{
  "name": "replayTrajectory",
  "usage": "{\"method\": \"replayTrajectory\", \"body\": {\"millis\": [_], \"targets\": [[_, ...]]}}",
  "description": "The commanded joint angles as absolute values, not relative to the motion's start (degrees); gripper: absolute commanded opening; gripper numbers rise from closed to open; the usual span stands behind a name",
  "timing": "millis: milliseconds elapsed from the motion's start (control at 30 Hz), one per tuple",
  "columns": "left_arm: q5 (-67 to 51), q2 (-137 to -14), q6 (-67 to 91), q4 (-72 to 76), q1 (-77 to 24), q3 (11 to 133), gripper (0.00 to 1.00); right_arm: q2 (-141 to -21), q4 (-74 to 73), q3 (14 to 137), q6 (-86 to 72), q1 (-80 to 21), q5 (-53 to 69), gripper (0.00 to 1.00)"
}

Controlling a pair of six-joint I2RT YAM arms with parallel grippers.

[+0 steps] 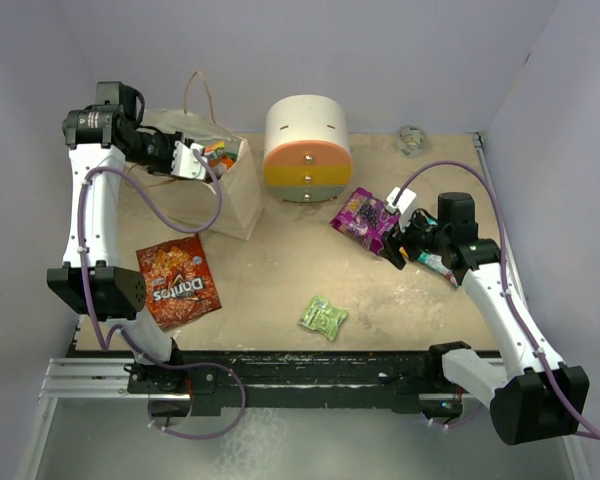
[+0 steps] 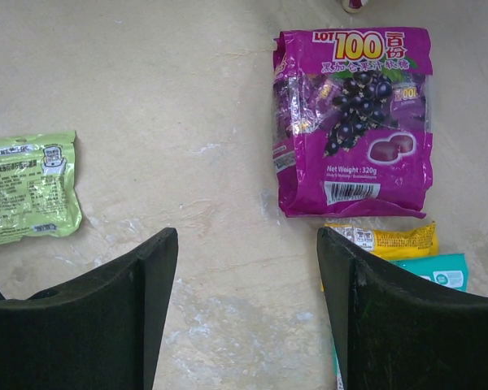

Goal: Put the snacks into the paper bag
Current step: Place the snack in the paper bag.

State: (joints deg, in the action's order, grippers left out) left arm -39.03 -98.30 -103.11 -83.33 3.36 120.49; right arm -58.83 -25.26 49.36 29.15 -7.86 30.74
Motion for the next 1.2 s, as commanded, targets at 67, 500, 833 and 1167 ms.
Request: {"method": "replayTrajectory", "body": {"millis": [67,500,833,1167], "targets": [[-42.70,-96.60,-104.85,-82.11,3.43,116.34,0.10,-58.89,-23.56,49.32,30.00,-7.66,30.53,0.71],[-40.44,-97.25,-101.09,-78.82,3.45,114.18,0.30,-59.28,-23.39,49.32,30.01,-7.65,30.32,0.72],[-39.84,-97.27,-94.65,-76.83,3.43,117.82,0.46,-58.97,-23.45,49.31,30.06,-7.66,30.65,0.72],[-39.81,-94.14,-90.40,-72.52,3.53,118.64,0.72,-58.12,-23.56,49.36,29.80,-7.61,30.94,0.72]]}}
